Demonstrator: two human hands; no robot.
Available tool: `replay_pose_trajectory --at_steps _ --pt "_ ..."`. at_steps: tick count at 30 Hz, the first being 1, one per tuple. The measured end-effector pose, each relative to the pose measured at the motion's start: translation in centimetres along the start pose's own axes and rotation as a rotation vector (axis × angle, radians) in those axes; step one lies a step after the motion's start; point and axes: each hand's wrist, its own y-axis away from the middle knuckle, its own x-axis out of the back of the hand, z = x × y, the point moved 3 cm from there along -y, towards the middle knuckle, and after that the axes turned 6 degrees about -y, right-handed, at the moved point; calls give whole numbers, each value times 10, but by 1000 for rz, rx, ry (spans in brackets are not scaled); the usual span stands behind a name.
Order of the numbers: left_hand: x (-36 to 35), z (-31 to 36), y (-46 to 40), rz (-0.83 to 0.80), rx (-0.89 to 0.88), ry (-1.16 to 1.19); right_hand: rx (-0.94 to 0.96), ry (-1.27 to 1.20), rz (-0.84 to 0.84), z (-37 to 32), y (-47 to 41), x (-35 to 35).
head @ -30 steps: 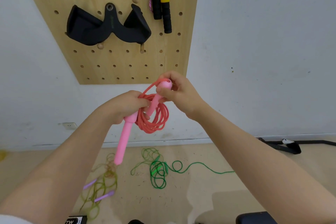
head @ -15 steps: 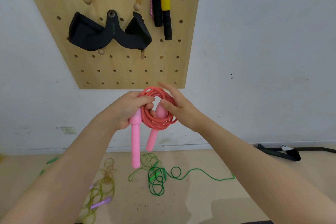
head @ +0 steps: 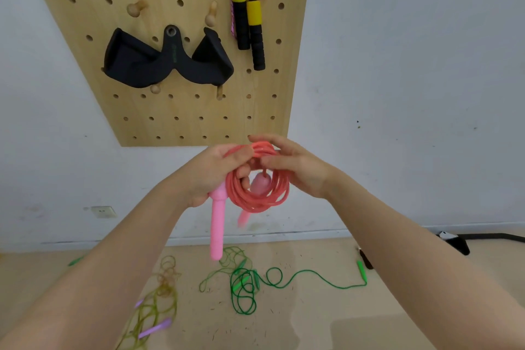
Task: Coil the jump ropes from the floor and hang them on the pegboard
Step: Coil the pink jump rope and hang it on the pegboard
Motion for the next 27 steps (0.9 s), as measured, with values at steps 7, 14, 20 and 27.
replay_pose_trajectory --at_steps 7,14,20,27 --pt "3 8 -10 37 -4 79 -190 77 13 -4 -3 6" --pt "16 20 -29 249 -53 -111 47 116 212 -32 -12 14" --pt "21 51 -49 546 -276 -497 301 900 374 -69 -42 11" --pt "37 82 -67 650 -391 -566 452 1020 551 -96 -79 19"
